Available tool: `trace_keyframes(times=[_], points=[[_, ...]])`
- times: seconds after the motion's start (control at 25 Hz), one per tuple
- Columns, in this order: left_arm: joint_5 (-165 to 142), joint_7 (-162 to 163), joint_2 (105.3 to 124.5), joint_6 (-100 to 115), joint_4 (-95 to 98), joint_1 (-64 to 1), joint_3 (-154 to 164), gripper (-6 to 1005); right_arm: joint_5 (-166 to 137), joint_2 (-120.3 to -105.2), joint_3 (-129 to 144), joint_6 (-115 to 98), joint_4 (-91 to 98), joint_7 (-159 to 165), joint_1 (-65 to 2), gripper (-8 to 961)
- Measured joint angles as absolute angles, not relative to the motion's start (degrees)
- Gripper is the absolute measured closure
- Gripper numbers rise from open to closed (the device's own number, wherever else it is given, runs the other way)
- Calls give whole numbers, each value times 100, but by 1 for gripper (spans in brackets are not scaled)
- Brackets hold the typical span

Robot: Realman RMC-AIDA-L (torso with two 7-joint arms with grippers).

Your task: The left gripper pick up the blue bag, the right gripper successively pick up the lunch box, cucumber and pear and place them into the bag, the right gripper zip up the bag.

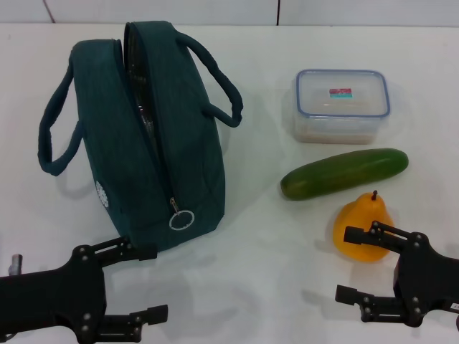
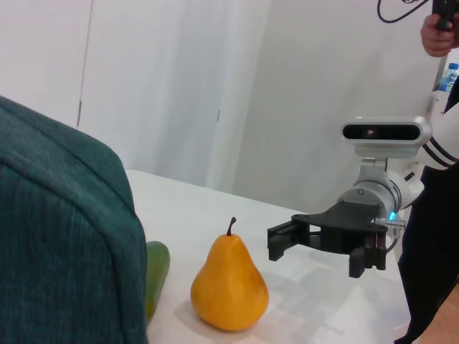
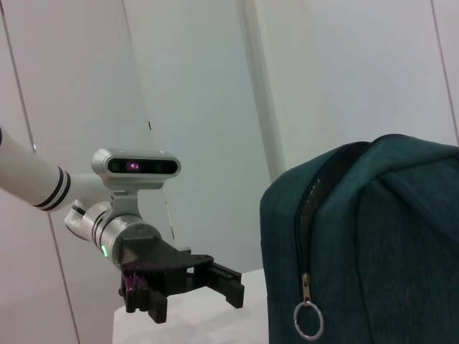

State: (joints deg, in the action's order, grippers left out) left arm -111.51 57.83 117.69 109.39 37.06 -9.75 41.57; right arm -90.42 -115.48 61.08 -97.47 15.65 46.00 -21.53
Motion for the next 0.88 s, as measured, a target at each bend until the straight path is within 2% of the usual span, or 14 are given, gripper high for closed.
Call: trace_keyframes(times=[0.48,0.88], points=[[-11113,5817,11743,11344,3685,-947,3638,133,-9043,-11548,6105,-9751,1565,4599,-2153,99],[-9623,8404,11460,11633,3687,-841,2961,137,-8985,-11548,6112,-9748,1565,4601,-2153,102]])
